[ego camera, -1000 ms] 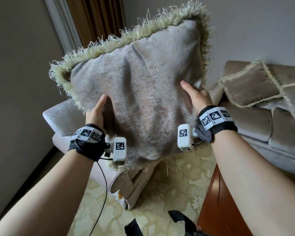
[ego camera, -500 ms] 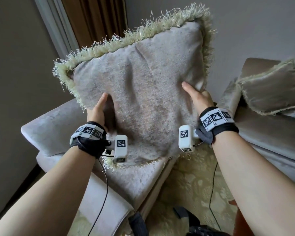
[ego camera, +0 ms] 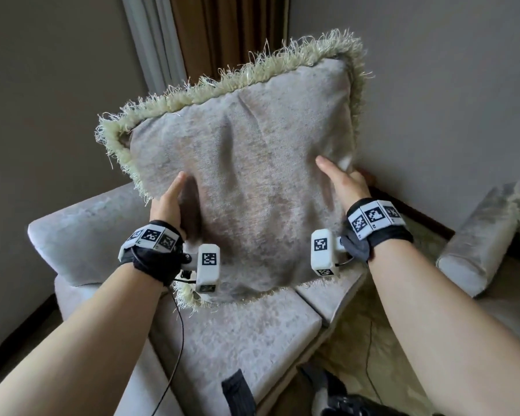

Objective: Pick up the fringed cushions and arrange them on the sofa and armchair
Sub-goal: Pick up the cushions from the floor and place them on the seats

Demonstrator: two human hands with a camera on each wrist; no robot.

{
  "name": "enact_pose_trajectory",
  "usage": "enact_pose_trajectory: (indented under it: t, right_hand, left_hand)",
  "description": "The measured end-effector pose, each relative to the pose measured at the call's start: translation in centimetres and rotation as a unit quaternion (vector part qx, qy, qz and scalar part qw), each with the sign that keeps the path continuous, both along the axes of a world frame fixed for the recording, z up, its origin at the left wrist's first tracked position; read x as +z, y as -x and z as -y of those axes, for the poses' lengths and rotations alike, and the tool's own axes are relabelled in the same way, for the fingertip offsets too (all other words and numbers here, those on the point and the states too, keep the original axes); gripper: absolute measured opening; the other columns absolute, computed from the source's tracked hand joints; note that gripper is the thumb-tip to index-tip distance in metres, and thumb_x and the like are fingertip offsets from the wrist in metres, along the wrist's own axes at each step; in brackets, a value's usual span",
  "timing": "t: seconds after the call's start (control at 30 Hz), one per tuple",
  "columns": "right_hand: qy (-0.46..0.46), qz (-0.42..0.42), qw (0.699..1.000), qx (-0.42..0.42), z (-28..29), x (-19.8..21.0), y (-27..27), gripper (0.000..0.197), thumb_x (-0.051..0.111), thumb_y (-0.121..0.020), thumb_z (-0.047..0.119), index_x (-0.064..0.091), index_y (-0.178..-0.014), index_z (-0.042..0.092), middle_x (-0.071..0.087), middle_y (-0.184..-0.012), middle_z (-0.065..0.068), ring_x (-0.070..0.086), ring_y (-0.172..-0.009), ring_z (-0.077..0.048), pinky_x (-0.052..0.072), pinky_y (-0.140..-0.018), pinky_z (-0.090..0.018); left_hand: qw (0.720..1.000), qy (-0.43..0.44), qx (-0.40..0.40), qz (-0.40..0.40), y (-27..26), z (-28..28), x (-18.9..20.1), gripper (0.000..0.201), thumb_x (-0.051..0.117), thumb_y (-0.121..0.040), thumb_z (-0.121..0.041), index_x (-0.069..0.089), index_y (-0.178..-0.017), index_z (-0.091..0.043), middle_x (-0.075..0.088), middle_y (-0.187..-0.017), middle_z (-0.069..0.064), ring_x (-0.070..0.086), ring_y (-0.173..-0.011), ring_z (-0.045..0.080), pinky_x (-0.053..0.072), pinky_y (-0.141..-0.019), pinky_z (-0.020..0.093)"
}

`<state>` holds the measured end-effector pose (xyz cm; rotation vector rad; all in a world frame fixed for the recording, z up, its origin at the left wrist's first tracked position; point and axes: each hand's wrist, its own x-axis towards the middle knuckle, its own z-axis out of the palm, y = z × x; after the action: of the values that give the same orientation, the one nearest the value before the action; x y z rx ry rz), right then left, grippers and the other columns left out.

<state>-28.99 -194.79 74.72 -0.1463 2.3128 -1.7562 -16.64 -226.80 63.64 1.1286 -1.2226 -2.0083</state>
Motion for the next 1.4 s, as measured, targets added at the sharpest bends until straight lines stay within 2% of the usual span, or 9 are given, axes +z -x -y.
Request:
enact_pose_trajectory:
  t: [0.27, 0.33, 0.67, 0.83, 0.93, 1.07, 1.17, 1.27, 1.4]
  right_hand:
    - [-0.029, 0.005, 0.992, 0.124, 8.9, -0.1, 13.2, 0.112, 0.071, -0.044, 0.079, 0.060, -0.129, 0.006, 0.066, -0.125, -0.007, 0.063, -0.112, -0.026, 0.046, -0.106, -0.040]
    - [-0.039, 0.010, 0.985, 0.166, 12.0, -0.3, 14.1, 0.116, 0.071, -0.043, 0.080, 0.058, -0.132, 0.007, 0.064, -0.128, -0.008, 0.061, -0.116, -0.027, 0.044, -0.108, -0.040]
    - [-0.066, 0.006, 0.964, 0.258, 27.4, -5.3, 16.2, 0.136, 0.073, -0.024, 0.090, 0.053, -0.138, 0.019, 0.065, -0.128, -0.001, 0.064, -0.114, -0.024, 0.047, -0.105, -0.040]
    - [-0.087, -0.013, 0.944, 0.319, 31.8, -5.3, 14.9, 0.092, 0.075, -0.065, 0.067, 0.052, -0.135, 0.010, 0.062, -0.123, -0.001, 0.059, -0.114, -0.023, 0.044, -0.107, -0.038]
    - [-0.104, -0.021, 0.933, 0.345, 34.5, -6.6, 15.4, 0.076, 0.073, -0.073, 0.061, 0.059, -0.128, 0.011, 0.064, -0.121, -0.002, 0.060, -0.111, -0.022, 0.045, -0.100, -0.031]
    - [-0.118, -0.040, 0.921, 0.370, 38.2, -9.1, 16.3, 0.049, 0.072, -0.079, 0.055, 0.067, -0.111, 0.019, 0.065, -0.103, 0.005, 0.061, -0.101, -0.017, 0.040, -0.086, -0.022]
    - [-0.131, -0.044, 0.913, 0.384, 40.7, -11.7, 17.0, 0.053, 0.073, -0.075, 0.058, 0.065, -0.109, 0.019, 0.065, -0.103, 0.007, 0.062, -0.102, -0.016, 0.043, -0.089, -0.024]
    - [-0.147, -0.056, 0.906, 0.392, 42.9, -14.5, 17.5, 0.082, 0.069, -0.056, 0.074, 0.068, -0.114, 0.015, 0.071, -0.109, 0.007, 0.066, -0.102, -0.015, 0.051, -0.097, -0.032]
    - [-0.177, -0.057, 0.894, 0.407, 44.8, -19.1, 18.2, 0.087, 0.067, -0.051, 0.077, 0.068, -0.114, 0.018, 0.072, -0.110, 0.003, 0.067, -0.103, -0.017, 0.052, -0.098, -0.037]
  left_hand:
    - [0.994, -0.014, 0.108, 0.015, 3.6, 1.2, 0.3, 0.102, 0.084, -0.037, -0.079, 0.068, -0.121, -0.023, 0.070, -0.127, 0.001, 0.069, -0.115, 0.026, 0.055, -0.102, 0.048]
    - [0.990, -0.032, 0.137, 0.031, 2.7, 2.1, 0.0, 0.119, 0.085, -0.030, -0.083, 0.065, -0.131, -0.024, 0.070, -0.133, 0.003, 0.069, -0.118, 0.028, 0.054, -0.104, 0.051]
    - [0.972, -0.122, 0.200, 0.012, -0.8, 9.5, -5.8, 0.110, 0.091, -0.035, -0.076, 0.071, -0.128, -0.020, 0.075, -0.125, 0.005, 0.069, -0.120, 0.030, 0.043, -0.111, 0.052]
    - [0.951, -0.193, 0.237, 0.036, -0.7, 11.0, -9.7, 0.135, 0.082, -0.024, -0.089, 0.062, -0.138, -0.020, 0.068, -0.138, 0.007, 0.063, -0.128, 0.035, 0.038, -0.113, 0.061]
    - [0.936, -0.262, 0.230, 0.042, -0.2, 12.1, -12.0, 0.157, 0.077, -0.010, -0.094, 0.052, -0.146, -0.018, 0.060, -0.145, 0.014, 0.055, -0.133, 0.045, 0.034, -0.109, 0.072]
    - [0.919, -0.317, 0.234, 0.017, 1.7, 11.6, -13.2, 0.149, 0.083, -0.011, -0.087, 0.060, -0.137, -0.012, 0.068, -0.133, 0.022, 0.064, -0.121, 0.048, 0.041, -0.105, 0.072]
    - [0.906, -0.334, 0.260, 0.016, 3.3, 11.1, -14.4, 0.153, 0.082, -0.010, -0.088, 0.058, -0.140, -0.011, 0.066, -0.135, 0.020, 0.063, -0.123, 0.045, 0.041, -0.107, 0.071]
    - [0.888, -0.367, 0.279, 0.009, 4.5, 11.0, -16.8, 0.154, 0.081, -0.006, -0.085, 0.055, -0.136, -0.006, 0.064, -0.134, 0.024, 0.064, -0.121, 0.047, 0.041, -0.104, 0.075]
    - [0.859, -0.418, 0.296, 0.022, 4.6, 12.1, -24.0, 0.172, 0.074, -0.004, -0.094, 0.038, -0.155, -0.019, 0.045, -0.158, 0.017, 0.050, -0.138, 0.046, 0.033, -0.110, 0.073]
